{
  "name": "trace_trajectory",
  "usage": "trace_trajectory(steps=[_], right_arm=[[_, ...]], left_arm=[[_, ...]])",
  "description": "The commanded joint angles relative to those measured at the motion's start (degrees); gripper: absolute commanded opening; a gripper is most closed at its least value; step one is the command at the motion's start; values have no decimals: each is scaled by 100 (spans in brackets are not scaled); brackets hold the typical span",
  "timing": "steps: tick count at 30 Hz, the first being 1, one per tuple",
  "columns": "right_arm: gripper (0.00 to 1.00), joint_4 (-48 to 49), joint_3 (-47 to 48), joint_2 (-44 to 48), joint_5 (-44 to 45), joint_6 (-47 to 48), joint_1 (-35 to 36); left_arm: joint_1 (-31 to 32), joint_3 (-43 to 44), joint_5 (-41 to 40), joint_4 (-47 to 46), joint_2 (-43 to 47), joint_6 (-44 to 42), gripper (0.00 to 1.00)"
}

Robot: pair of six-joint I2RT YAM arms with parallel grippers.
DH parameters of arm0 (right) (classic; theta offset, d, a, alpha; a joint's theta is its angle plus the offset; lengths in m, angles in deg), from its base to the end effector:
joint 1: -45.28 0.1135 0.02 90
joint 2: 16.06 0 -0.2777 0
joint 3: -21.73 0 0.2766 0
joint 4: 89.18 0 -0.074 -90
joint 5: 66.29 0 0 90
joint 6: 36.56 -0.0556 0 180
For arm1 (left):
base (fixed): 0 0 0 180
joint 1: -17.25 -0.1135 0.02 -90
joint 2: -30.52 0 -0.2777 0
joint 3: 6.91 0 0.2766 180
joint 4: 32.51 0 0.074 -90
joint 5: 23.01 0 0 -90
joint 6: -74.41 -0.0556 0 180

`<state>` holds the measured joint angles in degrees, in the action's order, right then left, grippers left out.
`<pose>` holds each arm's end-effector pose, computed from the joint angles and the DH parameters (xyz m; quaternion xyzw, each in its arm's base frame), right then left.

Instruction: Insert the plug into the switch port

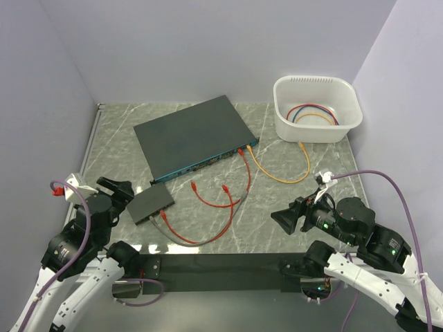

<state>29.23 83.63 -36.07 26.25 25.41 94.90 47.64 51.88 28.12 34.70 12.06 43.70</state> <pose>0.0582 0.0646 0.3495 -0.1406 0.8054 0.3467 0.4598 0.0798 -0.0064 0.3274 -0.3692 0.7347 -0.1470 0.5499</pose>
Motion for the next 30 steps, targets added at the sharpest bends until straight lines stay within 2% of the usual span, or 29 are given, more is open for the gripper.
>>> trace_trajectory(steps=[1, 26, 30], right_arm=[[91, 256, -15, 15, 88, 35, 56], [97, 327, -67, 41, 53, 87, 109], [97, 327, -59, 146, 254, 26, 117]], left_arm=[[-33, 76, -15, -159, 44, -84, 77], [-33, 67, 11, -185, 53, -119, 77], [-33, 67, 20, -194, 53, -119, 77]])
